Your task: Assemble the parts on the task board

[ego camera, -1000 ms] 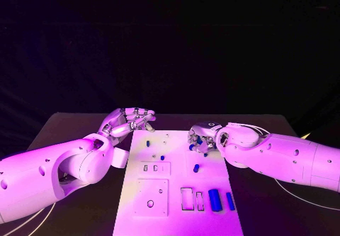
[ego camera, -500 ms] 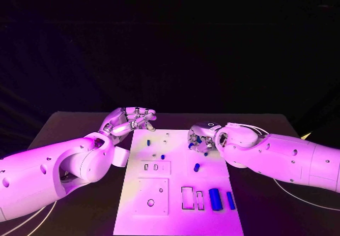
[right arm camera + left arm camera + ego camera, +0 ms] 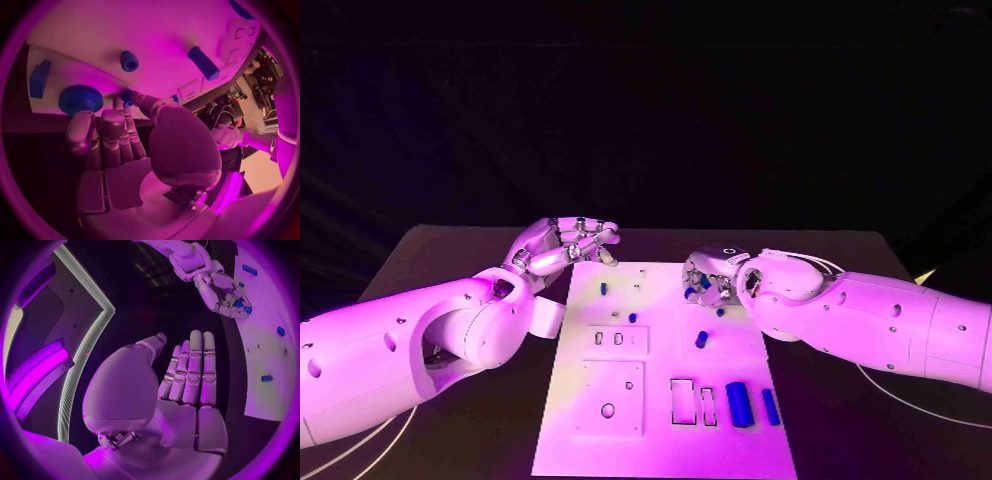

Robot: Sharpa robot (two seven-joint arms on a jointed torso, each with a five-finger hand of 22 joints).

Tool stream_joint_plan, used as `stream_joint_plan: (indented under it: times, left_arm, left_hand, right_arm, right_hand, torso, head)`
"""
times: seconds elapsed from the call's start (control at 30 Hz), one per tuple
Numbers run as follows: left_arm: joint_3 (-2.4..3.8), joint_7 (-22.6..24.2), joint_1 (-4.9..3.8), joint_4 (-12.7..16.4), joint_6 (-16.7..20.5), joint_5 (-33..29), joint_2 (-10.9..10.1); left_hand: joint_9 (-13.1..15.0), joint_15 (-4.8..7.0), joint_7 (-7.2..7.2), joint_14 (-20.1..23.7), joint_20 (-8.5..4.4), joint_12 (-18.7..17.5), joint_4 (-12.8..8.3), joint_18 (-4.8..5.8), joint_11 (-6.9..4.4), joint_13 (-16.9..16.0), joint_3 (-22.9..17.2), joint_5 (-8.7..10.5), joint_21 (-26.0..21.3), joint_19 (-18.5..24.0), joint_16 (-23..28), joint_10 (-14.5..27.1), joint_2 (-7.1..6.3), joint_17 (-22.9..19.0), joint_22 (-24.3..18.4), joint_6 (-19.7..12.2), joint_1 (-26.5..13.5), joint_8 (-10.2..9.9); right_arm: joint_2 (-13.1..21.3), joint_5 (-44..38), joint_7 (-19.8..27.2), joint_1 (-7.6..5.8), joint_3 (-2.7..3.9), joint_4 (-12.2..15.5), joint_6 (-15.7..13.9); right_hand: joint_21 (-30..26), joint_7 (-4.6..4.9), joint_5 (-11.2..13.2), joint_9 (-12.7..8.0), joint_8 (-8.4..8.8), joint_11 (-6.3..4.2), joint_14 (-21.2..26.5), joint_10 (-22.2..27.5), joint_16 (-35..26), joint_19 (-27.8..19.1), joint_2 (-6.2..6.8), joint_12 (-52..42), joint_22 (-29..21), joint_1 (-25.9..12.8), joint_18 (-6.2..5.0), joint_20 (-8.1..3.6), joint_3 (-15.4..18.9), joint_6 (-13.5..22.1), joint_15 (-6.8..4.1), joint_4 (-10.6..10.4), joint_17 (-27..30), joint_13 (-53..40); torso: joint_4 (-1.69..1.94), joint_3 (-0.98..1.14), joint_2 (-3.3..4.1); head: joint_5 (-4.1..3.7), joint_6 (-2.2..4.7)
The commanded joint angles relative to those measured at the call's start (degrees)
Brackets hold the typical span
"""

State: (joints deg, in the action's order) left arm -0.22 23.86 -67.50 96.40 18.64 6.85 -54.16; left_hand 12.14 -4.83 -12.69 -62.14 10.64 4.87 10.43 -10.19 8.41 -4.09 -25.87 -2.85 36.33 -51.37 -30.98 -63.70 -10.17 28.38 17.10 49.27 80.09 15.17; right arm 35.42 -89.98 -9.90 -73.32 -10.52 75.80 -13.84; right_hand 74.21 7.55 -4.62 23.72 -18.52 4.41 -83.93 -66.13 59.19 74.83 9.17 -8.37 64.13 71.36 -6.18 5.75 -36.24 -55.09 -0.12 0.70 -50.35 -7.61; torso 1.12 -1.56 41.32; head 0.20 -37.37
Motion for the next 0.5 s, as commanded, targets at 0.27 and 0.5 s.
stream_joint_plan:
  times: [0.27, 0.5]
  left_arm:
    - [0.06, 0.1, -0.09, -0.5, -1.3, -0.9, 0.3]
    - [0.06, 0.9, -0.08, -0.7, -1.4, -1.2, 0.6]
  left_hand:
    - [0.1, -0.28, -0.49, 0.7, 0.07, -0.5, 0.5, -0.04, 0.67, -0.1, -0.2, -0.19, 0.3, 0.6, 0.2, 0.4, 0.59, 0.3, 0.1, -0.7, -0.5, -0.5]
    - [0.1, -0.39, -0.60, 0.8, 0.15, -0.6, 0.6, -0.03, 0.77, -0.1, -0.3, -0.19, 0.4, 0.7, 0.2, 0.5, 0.77, 0.4, 0.1, -0.8, -0.7, -0.6]
  right_arm:
    - [-0.4, -1.9, -3.1, -0.66, 0.09, 1.6, -7.7]
    - [-3.2, -2.0, -3.8, -1.17, 0.25, 0.1, -9.6]
  right_hand:
    - [1.0, -0.09, 0.1, 0.5, -0.71, -0.25, 0.0, -0.7, 1.2, 1.2, -0.67, -0.6, 1.4, 0.2, 1.22, -0.11, -0.4, -0.6, -0.26, 0.3, -0.9, -0.1]
    - [1.0, -0.08, 0.0, 0.7, -0.82, -0.27, -0.1, -0.8, 1.4, 1.2, -0.81, -0.6, 1.5, 0.2, 1.23, -0.12, -0.6, -0.7, -0.31, 0.3, -1.0, -0.2]
  torso:
    - [-0.21, -0.07, -0.09]
    - [0.09, 0.02, 0.14]
  head:
    - [0.03, 0.37]
    - [-0.40, 0.55]
